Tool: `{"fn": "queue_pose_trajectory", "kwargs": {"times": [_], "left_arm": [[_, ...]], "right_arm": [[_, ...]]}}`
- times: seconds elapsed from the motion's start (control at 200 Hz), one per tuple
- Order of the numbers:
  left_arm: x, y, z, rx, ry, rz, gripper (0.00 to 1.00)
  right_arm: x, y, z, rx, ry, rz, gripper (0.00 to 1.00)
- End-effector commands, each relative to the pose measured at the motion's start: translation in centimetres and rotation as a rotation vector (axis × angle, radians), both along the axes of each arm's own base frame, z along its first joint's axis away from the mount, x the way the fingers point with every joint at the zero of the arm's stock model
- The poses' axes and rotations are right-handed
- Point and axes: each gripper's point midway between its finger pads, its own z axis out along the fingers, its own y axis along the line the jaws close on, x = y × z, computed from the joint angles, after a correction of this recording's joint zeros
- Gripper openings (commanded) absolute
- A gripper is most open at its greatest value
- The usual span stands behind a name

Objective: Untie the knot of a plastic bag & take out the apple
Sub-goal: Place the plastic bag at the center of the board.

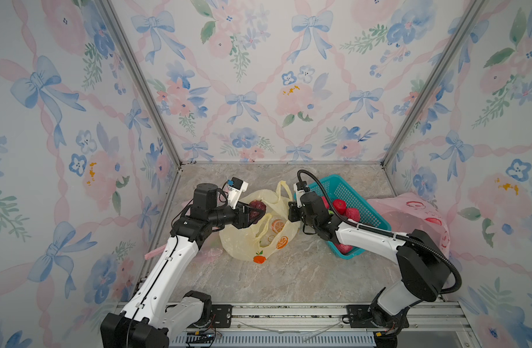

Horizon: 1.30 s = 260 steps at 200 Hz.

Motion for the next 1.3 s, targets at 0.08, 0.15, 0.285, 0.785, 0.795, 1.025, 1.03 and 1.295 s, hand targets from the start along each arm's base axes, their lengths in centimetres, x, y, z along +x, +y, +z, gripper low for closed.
{"fn": "queue_pose_trajectory", "kwargs": {"times": [0.08, 0.15, 0.285, 0.785, 0.795, 1.025, 1.03, 1.295], "left_arm": [[-0.2, -0.7, -4.6, -0.006, 0.158, -0.074, 0.55], [-0.1, -0.7, -6.3, 0.014, 0.221, -0.075, 0.55], [-0.9, -0.9, -8.5, 0.063, 0.294, -0.103, 0.55], [-1.5, -2.4, 4.3, -0.066, -0.031, -0.197, 0.57], [-1.4, -2.4, 4.5, -0.067, -0.036, -0.196, 0.57], [0.0, -3.4, 5.3, -0.076, -0.060, -0.202, 0.57], [0.0, -3.4, 5.3, -0.076, -0.061, -0.204, 0.57], [1.2, -6.5, 4.3, -0.053, -0.061, -0.248, 0.57]], "right_arm": [[-1.2, 0.9, 5.5, 0.096, -0.106, 0.110, 0.00], [-1.7, 1.2, 7.0, 0.125, -0.124, 0.135, 0.00], [-1.7, 1.4, 9.9, 0.162, -0.181, 0.144, 0.00], [1.6, 8.5, 5.8, 0.185, -0.039, 0.313, 0.00], [1.7, 8.8, 5.7, 0.186, -0.035, 0.320, 0.00], [8.7, 10.0, 8.8, 0.194, -0.096, 0.263, 0.00], [8.9, 10.0, 8.9, 0.195, -0.098, 0.260, 0.00], [16.1, 8.0, 5.8, 0.149, -0.031, 0.148, 0.00]]}}
